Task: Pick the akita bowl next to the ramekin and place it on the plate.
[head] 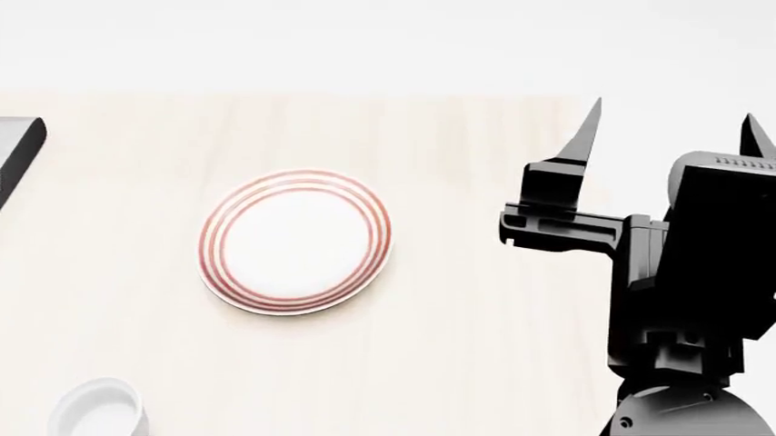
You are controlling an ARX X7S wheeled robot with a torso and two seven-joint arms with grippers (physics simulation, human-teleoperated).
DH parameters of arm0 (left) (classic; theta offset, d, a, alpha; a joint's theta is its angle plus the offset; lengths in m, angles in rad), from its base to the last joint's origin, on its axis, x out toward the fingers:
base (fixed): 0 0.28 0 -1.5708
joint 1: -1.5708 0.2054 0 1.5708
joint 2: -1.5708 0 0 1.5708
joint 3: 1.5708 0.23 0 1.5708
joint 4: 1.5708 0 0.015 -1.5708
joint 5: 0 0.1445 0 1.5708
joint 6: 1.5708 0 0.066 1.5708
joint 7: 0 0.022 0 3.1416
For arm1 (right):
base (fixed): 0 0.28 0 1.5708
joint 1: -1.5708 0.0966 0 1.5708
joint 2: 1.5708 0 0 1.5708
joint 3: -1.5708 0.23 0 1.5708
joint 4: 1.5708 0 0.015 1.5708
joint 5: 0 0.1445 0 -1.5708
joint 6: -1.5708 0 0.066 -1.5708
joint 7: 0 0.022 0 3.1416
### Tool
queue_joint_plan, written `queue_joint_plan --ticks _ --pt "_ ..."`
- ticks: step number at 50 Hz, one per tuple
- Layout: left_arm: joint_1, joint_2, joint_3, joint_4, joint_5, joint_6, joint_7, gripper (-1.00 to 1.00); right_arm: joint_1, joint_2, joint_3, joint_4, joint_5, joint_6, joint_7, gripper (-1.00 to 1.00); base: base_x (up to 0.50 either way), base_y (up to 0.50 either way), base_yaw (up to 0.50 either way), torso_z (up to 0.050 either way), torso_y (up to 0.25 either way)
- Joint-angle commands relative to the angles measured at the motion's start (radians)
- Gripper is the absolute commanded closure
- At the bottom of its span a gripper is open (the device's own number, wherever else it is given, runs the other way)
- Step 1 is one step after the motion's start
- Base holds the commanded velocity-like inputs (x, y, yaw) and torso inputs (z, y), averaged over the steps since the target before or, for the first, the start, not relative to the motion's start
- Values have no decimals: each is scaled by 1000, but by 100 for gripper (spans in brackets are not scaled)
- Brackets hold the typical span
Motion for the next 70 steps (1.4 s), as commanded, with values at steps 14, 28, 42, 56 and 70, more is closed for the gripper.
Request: queue_joint_plan --ticks 14,28,42,56,70 --pt "10 -12 9 3 -18 7 -2 -100 0 4 -3 1 5 -3 5 -100 0 0 0 1 -91" --pt "15 -29 31 7 -25 17 -1 -100 1 7 -5 2 9 -5 8 -100 0 0 0 0 -33" --pt "11 -25 16 8 -31 17 -16 -100 1 9 -7 2 12 -7 11 -100 0 0 0 0 -72" --pt "19 -32 31 9 -42 27 -10 -100 1 11 -8 3 15 -8 14 -100 0 0 0 0 -96" --pt "26 -31 21 12 -49 26 -22 -100 1 13 -10 4 18 -10 17 -100 0 0 0 0 -25"
